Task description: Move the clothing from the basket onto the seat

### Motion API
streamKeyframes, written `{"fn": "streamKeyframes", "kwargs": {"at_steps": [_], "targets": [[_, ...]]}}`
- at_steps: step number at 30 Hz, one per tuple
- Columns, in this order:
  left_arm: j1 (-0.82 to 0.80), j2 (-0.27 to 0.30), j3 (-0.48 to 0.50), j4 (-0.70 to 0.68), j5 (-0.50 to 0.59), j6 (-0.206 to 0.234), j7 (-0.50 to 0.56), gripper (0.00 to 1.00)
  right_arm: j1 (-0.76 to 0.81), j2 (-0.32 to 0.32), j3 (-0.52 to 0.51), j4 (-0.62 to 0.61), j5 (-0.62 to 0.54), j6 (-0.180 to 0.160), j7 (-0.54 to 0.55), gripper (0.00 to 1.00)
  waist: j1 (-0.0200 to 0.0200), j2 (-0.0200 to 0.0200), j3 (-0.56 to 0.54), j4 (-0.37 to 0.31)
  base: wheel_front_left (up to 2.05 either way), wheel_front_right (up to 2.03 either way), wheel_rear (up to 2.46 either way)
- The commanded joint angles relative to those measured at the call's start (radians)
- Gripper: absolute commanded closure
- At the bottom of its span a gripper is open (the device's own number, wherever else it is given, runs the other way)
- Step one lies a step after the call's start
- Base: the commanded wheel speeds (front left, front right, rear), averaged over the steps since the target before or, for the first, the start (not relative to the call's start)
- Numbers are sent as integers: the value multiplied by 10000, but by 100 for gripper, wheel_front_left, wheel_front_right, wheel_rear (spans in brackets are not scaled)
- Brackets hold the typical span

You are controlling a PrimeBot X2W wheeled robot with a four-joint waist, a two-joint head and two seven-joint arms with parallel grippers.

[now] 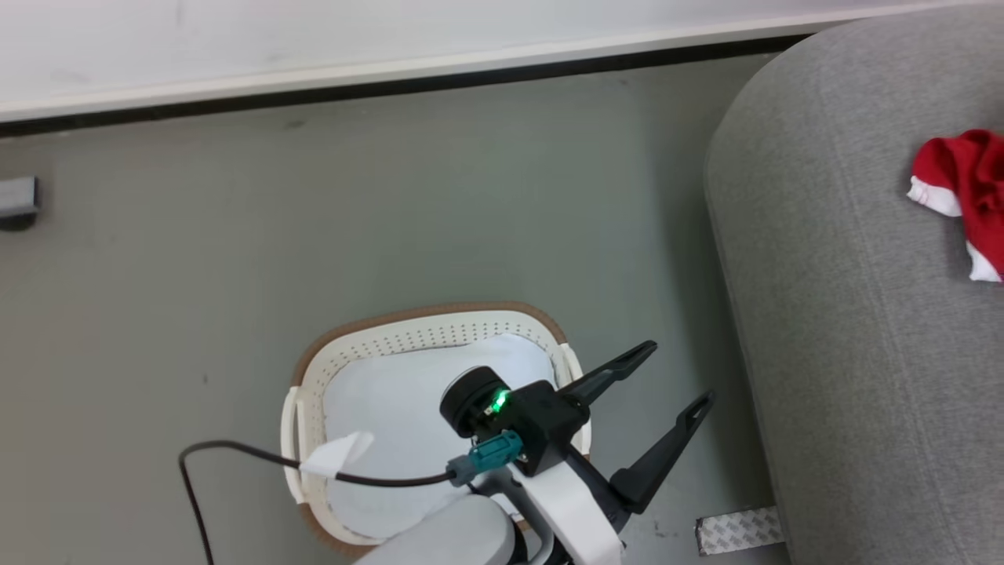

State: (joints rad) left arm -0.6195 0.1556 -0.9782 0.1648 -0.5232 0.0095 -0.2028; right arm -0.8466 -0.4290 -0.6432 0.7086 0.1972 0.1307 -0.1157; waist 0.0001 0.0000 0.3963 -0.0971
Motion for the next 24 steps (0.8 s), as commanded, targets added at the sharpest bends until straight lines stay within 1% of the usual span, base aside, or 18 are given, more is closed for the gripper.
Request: {"fn": "streamKeyframes", "kwargs": {"at_steps": [1, 2, 3, 4, 5, 6, 9, 14, 16, 19, 22, 24], "targets": [[147, 96, 30, 39, -89, 53, -6, 0, 368, 225, 7, 84, 137, 1, -144, 100, -1, 0, -117, -93, 0, 0, 0], [186, 126, 54, 67, -117, 92, 4, 0, 740, 371, 97, 155, 109, 1, -239, 100, -1, 0, -180, -147, 0, 0, 0], [224, 149, 69, 77, -143, 128, 12, 0, 1072, 546, 166, 221, 168, 1, -330, 91, -1, 0, -244, -203, 0, 0, 0], [277, 167, 80, 81, -179, 160, 14, 0, 1379, 719, 303, 298, 224, -1, -364, 71, -1, 0, -305, -253, 0, 0, 0], [331, 198, 88, 103, -213, 180, 22, 0, 1700, 873, 482, 342, 235, -1, -443, 24, -1, 0, -374, -292, 0, 0, 0], [371, 251, 107, 129, -240, 229, 27, 0, 1925, 1040, 595, 384, 359, -1, -525, 0, -1, 0, -447, -334, 0, 0, 0], [529, 337, 241, 164, -354, 364, -29, 0, 2692, 1335, 1048, 354, 544, -1, -872, 0, -1, 0, -679, -418, 0, 0, 0], [918, 535, 578, 202, -453, 715, -245, 0, 3928, 1883, 1825, -271, 893, -1, -1321, 0, -1, 0, -1246, -489, 0, 0, 0], [1148, 648, 723, 235, -524, 833, -346, 0, 4415, 2086, 2020, -636, 1166, -1, -1399, 0, -1, 0, -1506, -476, 0, 0, 0], [1527, 805, 1059, 305, -618, 1124, -464, 0, 5135, 2348, 2333, -1317, 1322, -1, -1460, 0, -1, 0, -1860, -455, 0, 0, 0], [1983, 948, 1389, 386, -695, 1354, -542, 0, 5795, 2603, 2628, -2099, 983, -1, -1486, 0, -1, 0, -2248, -388, 0, 0, 0], [2307, 1037, 1633, 465, -722, 1510, -599, 0, 6182, 2888, 2839, -2767, 814, -1, -1489, 0, -1, 0, -2525, -302, 0, 0, 0]]}}
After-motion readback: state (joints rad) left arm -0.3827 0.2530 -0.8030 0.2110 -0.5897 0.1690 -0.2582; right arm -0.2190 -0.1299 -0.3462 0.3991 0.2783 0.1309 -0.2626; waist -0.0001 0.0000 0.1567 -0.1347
